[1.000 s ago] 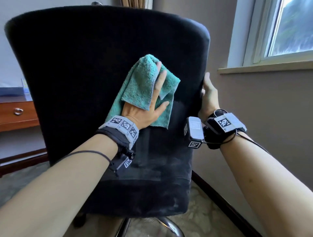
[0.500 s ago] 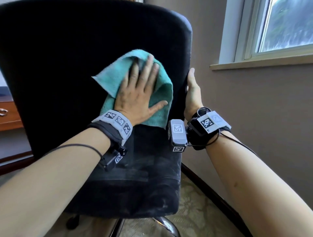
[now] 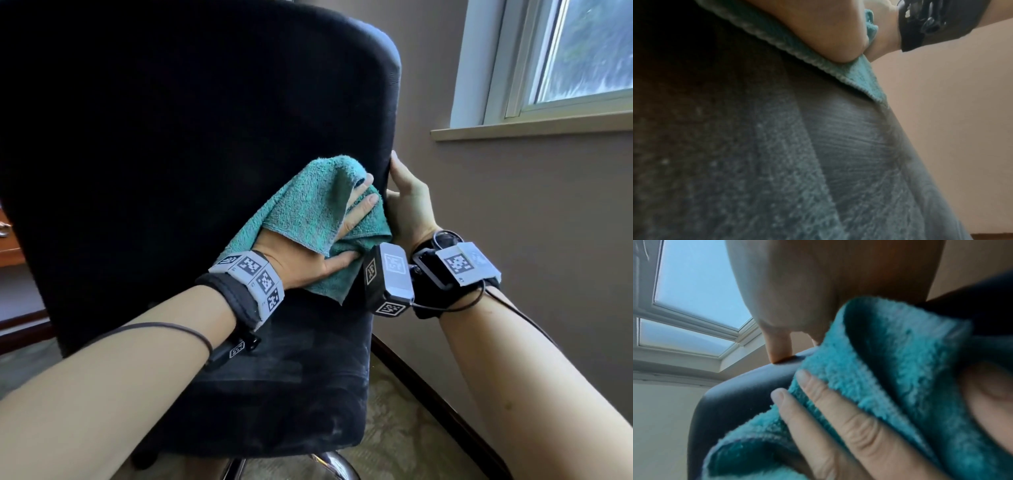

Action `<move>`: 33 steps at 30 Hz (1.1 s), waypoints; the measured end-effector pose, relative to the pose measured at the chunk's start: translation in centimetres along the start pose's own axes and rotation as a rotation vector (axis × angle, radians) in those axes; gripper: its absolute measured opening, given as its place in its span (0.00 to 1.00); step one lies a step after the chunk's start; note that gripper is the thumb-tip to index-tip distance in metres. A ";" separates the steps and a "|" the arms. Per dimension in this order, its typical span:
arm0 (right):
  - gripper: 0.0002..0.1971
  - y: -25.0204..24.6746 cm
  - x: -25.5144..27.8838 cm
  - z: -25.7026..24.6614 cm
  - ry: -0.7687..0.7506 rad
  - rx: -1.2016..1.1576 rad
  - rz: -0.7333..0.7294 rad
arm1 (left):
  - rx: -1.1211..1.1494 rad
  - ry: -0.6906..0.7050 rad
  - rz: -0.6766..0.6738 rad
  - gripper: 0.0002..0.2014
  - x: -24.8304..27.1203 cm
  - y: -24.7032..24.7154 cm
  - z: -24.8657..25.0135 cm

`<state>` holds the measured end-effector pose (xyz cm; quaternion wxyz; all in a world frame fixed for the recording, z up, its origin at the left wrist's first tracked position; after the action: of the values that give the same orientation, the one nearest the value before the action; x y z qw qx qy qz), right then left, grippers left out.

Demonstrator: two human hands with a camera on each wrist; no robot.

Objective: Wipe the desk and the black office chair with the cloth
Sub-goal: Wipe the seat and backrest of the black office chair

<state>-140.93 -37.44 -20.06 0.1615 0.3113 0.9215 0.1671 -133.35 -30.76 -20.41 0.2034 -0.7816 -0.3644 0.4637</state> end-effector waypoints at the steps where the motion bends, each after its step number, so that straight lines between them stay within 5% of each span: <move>1: 0.35 -0.4 -0.1 0.0 -0.011 0.004 0.015 | -0.011 0.008 -0.018 0.37 0.0 0.1 0.5; 6: 0.27 -0.4 0.7 -0.2 -0.073 0.021 0.028 | 0.080 -0.055 -0.175 0.38 0.4 2.3 2.4; 10: 0.31 1.0 1.9 0.6 0.025 0.035 -0.066 | 0.086 0.019 -0.294 0.33 4.1 3.2 3.3; 21: 0.30 2.2 1.6 1.2 -0.034 -0.122 -0.156 | 0.045 -0.101 0.041 0.37 0.3 -4.0 -1.5; 23: 0.30 2.2 1.7 1.4 -0.045 -0.113 -0.122 | 0.049 -0.066 -0.027 0.35 1.1 -1.7 0.2; 27: 0.34 2.0 1.7 1.8 -0.098 -0.066 -0.006 | 0.035 -0.070 -0.441 0.30 4.0 2.9 2.8; 33: 0.32 1.2 1.6 1.4 -0.104 -0.030 -0.073 | 0.114 0.016 -0.344 0.36 3.4 4.0 2.7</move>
<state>-140.98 -35.27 -21.11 0.2197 0.2832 0.9200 0.1586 -133.11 -30.85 -26.31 0.3266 -0.6986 -0.4643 0.4356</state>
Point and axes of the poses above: each hand's wrist, its own x-axis away from the middle knuckle, its own y-axis out of the palm, z = x × y, the point moved 7 cm from there along -x, towards the middle knuckle, and after that the axes turned 5 degrees about x, right-handed, at the moved point
